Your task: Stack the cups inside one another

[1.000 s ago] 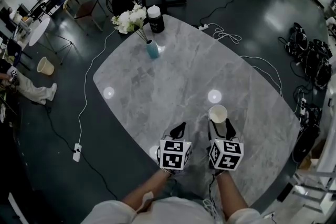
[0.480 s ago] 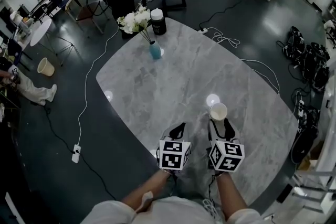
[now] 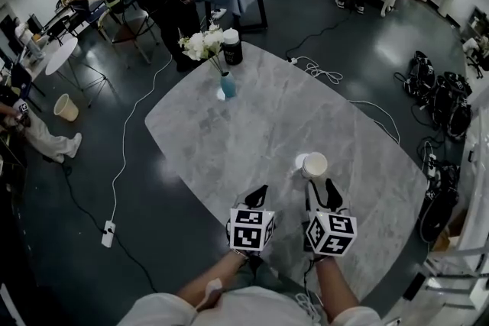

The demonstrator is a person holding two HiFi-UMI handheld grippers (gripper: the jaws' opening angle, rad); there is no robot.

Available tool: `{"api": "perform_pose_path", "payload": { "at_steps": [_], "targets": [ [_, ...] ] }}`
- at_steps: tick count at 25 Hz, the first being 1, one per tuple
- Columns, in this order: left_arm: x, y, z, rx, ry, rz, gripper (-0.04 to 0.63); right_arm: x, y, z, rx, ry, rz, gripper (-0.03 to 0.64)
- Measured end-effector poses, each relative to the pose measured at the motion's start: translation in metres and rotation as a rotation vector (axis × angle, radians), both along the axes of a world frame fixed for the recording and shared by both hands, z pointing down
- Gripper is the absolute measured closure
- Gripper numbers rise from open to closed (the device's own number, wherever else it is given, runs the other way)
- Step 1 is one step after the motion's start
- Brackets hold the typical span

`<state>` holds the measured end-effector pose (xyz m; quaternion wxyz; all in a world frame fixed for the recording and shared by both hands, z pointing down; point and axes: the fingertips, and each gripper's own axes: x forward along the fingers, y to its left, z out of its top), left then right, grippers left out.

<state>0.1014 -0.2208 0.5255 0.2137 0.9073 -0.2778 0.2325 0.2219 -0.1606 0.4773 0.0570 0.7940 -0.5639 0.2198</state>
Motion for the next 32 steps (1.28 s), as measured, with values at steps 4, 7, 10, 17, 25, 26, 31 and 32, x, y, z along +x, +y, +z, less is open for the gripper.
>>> {"api": "perform_pose_path", "payload": {
  "at_steps": [4, 7, 10, 17, 25, 26, 31, 32],
  "targets": [
    [-0.006, 0.006, -0.009, 0.016, 0.013, 0.017, 0.6, -0.002, 0.017, -0.006, 0.001, 0.015, 0.03, 0.45],
    [-0.009, 0.012, -0.014, 0.026, 0.021, 0.034, 0.6, -0.004, 0.029, -0.009, 0.005, 0.009, 0.06, 0.505],
    [-0.014, 0.019, -0.019, 0.035, 0.028, 0.056, 0.6, -0.011, 0.038, -0.01, 0.008, -0.007, 0.08, 0.542],
    [-0.024, 0.037, -0.027, 0.058, 0.04, 0.121, 0.6, -0.03, 0.055, -0.011, -0.011, -0.007, 0.106, 0.593],
    [-0.041, 0.058, -0.023, 0.037, 0.052, 0.189, 0.6, -0.048, 0.083, -0.011, -0.013, -0.022, 0.205, 0.597],
    [-0.043, 0.062, -0.022, 0.036, 0.052, 0.195, 0.6, -0.05, 0.089, -0.011, -0.013, -0.02, 0.216, 0.597],
    [-0.049, 0.083, -0.019, 0.04, 0.051, 0.231, 0.6, -0.056, 0.117, -0.016, -0.009, -0.007, 0.256, 0.597],
    [-0.049, 0.086, -0.021, 0.043, 0.053, 0.238, 0.6, -0.056, 0.122, -0.018, -0.007, -0.003, 0.26, 0.597]
  ]
}}
